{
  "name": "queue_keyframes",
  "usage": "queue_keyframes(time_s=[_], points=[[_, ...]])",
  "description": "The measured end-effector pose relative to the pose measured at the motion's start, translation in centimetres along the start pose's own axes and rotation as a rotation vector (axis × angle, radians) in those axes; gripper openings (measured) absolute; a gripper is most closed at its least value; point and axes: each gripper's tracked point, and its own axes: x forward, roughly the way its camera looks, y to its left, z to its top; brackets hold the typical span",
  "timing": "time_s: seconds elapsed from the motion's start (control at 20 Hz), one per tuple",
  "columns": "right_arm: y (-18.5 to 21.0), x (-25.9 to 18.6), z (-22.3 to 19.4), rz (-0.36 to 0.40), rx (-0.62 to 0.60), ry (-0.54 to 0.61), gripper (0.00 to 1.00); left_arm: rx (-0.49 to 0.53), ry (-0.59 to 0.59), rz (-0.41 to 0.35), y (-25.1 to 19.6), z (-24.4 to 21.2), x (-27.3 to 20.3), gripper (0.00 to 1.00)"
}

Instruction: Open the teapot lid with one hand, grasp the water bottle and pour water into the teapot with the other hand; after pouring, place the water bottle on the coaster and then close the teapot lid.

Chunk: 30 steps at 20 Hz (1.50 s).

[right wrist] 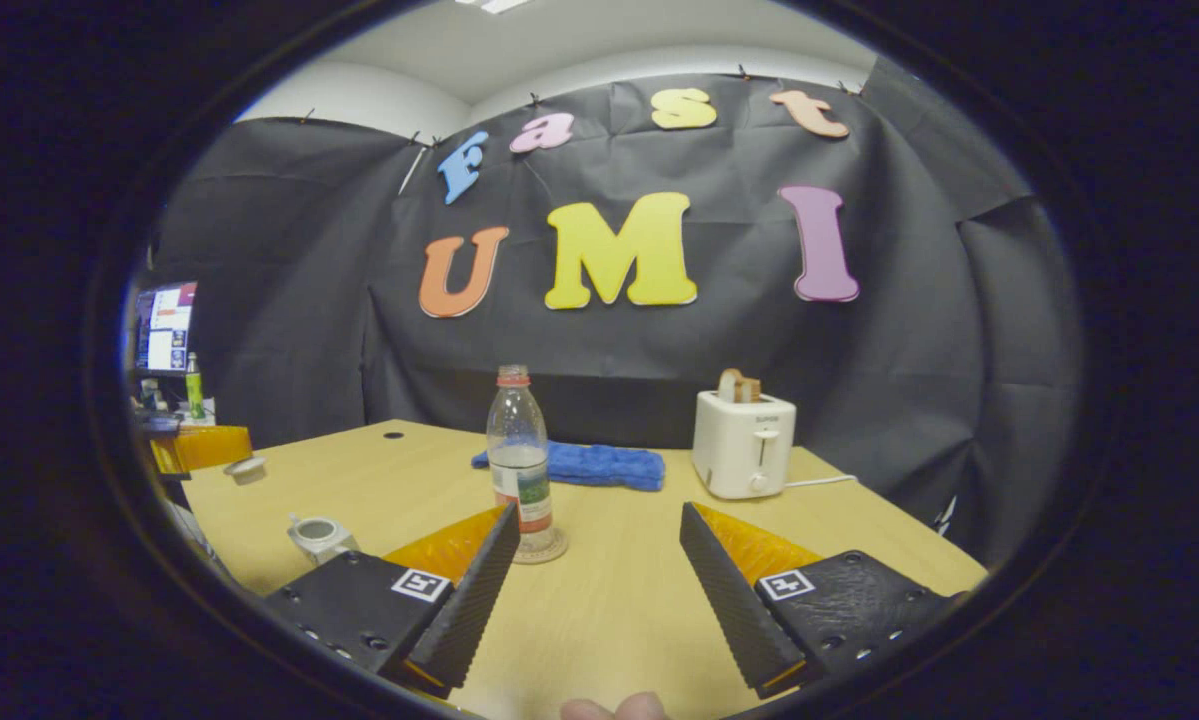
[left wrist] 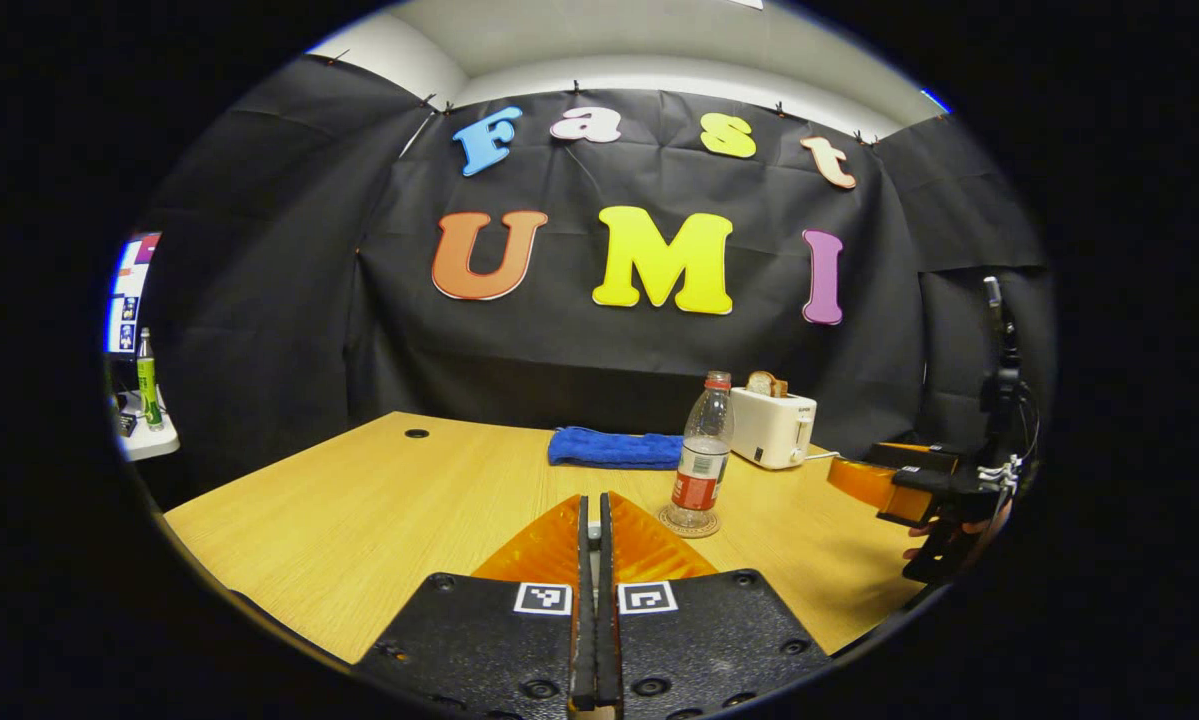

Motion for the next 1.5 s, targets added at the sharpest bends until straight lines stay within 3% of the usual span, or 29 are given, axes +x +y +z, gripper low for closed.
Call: queue_keyframes(time_s=[0.3,0.45,0.5,0.9,1.15,1.2,1.25,1.3,1.35,1.4,1.5], points=[[-2.6,-3.1,0.8,-0.084,-0.07,-0.086,0.95,-0.037,0.052,-0.003,-0.4,-3.5,2.5,0.03],[-3.4,-3.1,0.5,-0.094,-0.06,-0.089,0.93,-0.04,0.078,0.001,-0.4,-4.7,3.5,0.03],[-3.7,-2.9,0.0,-0.099,-0.048,-0.078,0.98,-0.041,0.084,0.005,-0.3,-5.0,3.7,0.03],[-4.1,-3.3,-1.0,-0.107,-0.033,-0.052,0.98,-0.021,0.1,0.028,-0.3,-6.1,4.0,0.03],[-4.3,-4.0,-0.6,-0.108,-0.024,-0.063,0.98,-0.009,0.095,0.055,-0.6,-6.4,4.1,0.1],[-4.5,-4.2,-0.5,-0.111,-0.024,-0.066,0.98,-0.004,0.095,0.065,-0.5,-6.4,4.1,0.14],[-4.6,-4.5,-0.2,-0.113,-0.024,-0.072,0.98,0.002,0.097,0.091,-0.1,-6.3,3.9,0.28],[-4.5,-4.8,0.2,-0.114,-0.023,-0.08,0.98,0.001,0.099,0.107,0.1,-5.9,3.6,0.32],[-4.4,-5.2,0.5,-0.114,-0.019,-0.088,0.95,-0.009,0.097,0.125,0.2,-5.4,3.2,0.62],[-4.3,-5.5,0.8,-0.112,-0.012,-0.095,0.98,-0.024,0.075,0.143,0.2,-4.0,2.6,0.8],[-4.1,-6.0,1.6,-0.115,0.008,-0.105,0.95,-0.037,0.019,0.171,-0.1,-0.7,1.1,0.84]])
